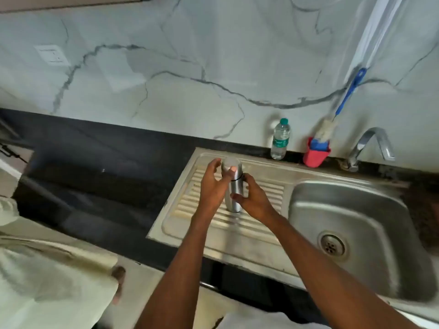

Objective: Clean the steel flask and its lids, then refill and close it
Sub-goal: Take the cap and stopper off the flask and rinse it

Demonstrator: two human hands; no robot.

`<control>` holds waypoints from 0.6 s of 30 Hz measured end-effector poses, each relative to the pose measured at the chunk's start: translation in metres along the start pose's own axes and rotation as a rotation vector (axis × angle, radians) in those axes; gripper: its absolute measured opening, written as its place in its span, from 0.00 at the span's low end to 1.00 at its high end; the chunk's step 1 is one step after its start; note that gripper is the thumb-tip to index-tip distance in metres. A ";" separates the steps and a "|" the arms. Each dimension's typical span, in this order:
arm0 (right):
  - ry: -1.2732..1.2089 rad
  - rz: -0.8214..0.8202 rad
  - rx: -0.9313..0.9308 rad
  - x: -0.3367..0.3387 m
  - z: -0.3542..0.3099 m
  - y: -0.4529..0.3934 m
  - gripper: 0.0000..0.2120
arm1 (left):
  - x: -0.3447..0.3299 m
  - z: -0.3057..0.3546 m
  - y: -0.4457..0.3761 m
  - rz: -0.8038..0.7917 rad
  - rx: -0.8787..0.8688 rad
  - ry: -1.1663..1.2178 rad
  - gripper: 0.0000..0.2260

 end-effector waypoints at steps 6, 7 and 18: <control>-0.075 0.030 -0.019 -0.011 0.001 -0.005 0.32 | -0.010 -0.003 -0.003 0.000 -0.018 -0.133 0.28; -0.094 0.034 -0.016 -0.011 0.003 -0.004 0.33 | -0.007 -0.002 -0.003 0.028 -0.032 -0.138 0.28; -0.208 -0.003 -0.101 0.039 0.024 0.025 0.39 | -0.030 0.038 0.010 -0.107 -0.029 0.097 0.22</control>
Point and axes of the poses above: each hand's wrist, its own y-axis away from the middle knuckle, its own x-axis out of the back of the hand, z = x × y, the point moved 8 cm from there along -y, towards the middle knuckle, and after that the axes turned 8 degrees about -y, right-handed, at the moved point
